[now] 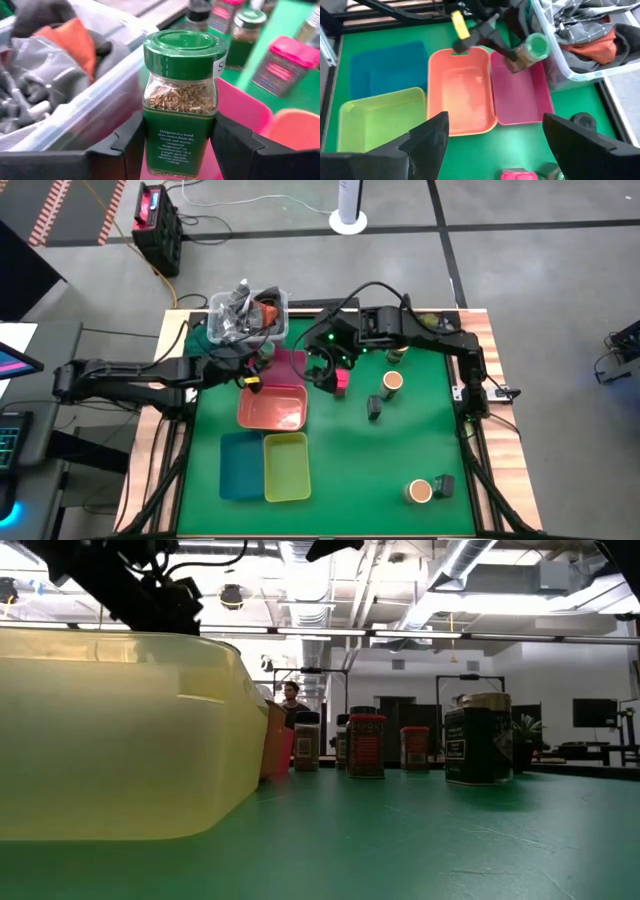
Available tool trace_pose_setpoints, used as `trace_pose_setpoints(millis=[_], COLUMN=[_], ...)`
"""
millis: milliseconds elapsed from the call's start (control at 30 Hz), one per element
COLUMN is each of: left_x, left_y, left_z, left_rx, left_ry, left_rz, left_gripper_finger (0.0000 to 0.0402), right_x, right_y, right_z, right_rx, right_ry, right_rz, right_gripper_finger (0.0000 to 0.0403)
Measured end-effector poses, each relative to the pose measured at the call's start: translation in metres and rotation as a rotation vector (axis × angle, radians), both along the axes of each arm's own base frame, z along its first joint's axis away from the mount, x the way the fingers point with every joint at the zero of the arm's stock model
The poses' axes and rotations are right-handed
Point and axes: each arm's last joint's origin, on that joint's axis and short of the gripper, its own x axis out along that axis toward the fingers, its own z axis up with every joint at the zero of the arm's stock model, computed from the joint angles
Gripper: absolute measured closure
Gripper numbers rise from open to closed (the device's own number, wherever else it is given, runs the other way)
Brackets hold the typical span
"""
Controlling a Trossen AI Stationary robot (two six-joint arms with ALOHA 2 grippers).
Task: Sort spices by type
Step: Put the bottom green seasoning bottle into the red bin
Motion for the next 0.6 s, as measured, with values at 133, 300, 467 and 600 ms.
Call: trace_pose_setpoints(millis=[133, 300, 467, 600], left_x=[-0.002, -0.007, -0.01, -0.015], left_y=[0.0, -0.001, -0.001, -0.001], left_z=[-0.015, -0.04, -0.054, -0.064], left_rx=[0.018, -0.011, -0.022, -0.004], left_ry=[-0.024, -0.083, -0.106, -0.075], left_rz=[0.021, 0.043, 0.052, 0.076], left_gripper_finger=[0.0217, 0.0217, 0.0217, 0.021], right_x=[0.0, -0.001, -0.009, -0.022], right_y=[0.008, 0.014, 0.016, 0.015], right_z=[0.0, -0.002, 0.0, -0.006], right_rx=[0.02, 0.029, 0.035, 0.007], right_ry=[0.003, 0.017, 0.054, 0.18], right_rz=[-0.003, -0.033, -0.074, -0.11], right_gripper_finger=[0.0058, 0.0058, 0.0058, 0.0058])
